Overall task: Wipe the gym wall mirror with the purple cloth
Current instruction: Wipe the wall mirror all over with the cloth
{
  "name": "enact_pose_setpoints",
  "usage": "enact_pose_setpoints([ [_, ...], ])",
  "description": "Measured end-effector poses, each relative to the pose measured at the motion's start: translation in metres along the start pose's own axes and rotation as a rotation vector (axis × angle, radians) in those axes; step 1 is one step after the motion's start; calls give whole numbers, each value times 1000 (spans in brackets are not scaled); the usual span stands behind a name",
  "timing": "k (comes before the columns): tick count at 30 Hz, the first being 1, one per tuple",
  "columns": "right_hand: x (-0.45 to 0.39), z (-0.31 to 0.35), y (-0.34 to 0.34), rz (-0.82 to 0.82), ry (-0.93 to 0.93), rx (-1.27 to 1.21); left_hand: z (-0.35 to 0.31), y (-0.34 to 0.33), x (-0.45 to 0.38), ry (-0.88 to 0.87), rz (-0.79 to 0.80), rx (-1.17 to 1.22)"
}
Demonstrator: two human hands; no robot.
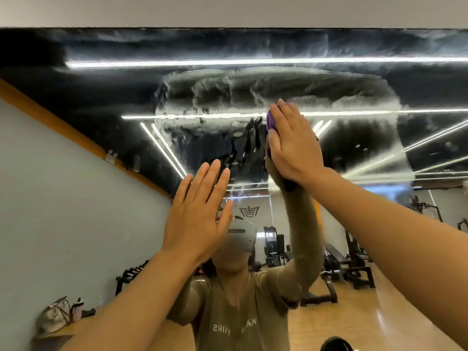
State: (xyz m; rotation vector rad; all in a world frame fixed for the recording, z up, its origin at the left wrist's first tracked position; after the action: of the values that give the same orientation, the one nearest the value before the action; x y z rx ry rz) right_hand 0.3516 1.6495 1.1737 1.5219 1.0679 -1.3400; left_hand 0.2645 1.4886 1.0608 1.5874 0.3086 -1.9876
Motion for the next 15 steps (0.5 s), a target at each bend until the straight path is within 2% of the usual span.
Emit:
enact_pose_setpoints([
  [6, 130, 32, -6, 9, 169, -30, -1, 0, 1, -19, -10, -16],
  [8, 146, 34, -7, 9, 243, -23, -1, 0, 1, -21, -7, -21],
  [11, 124, 32, -7, 11, 329, -2, -1, -1, 2, -43, -9, -21],
  [15, 34, 19, -5, -16, 218, 42, 1, -3, 4, -56, -37, -21],
])
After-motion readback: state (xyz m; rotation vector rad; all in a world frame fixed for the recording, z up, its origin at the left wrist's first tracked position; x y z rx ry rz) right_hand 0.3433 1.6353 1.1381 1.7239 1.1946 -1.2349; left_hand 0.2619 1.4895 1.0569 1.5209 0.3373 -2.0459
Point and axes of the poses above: each hand's wrist, its own x-axis away from the middle knuckle, its own y-axis out of the back of the hand, z = x × y, the point moved 8 cm from there along -x, towards the middle knuckle, and after that the axes turned 13 degrees about x, right-handed, at the moved point
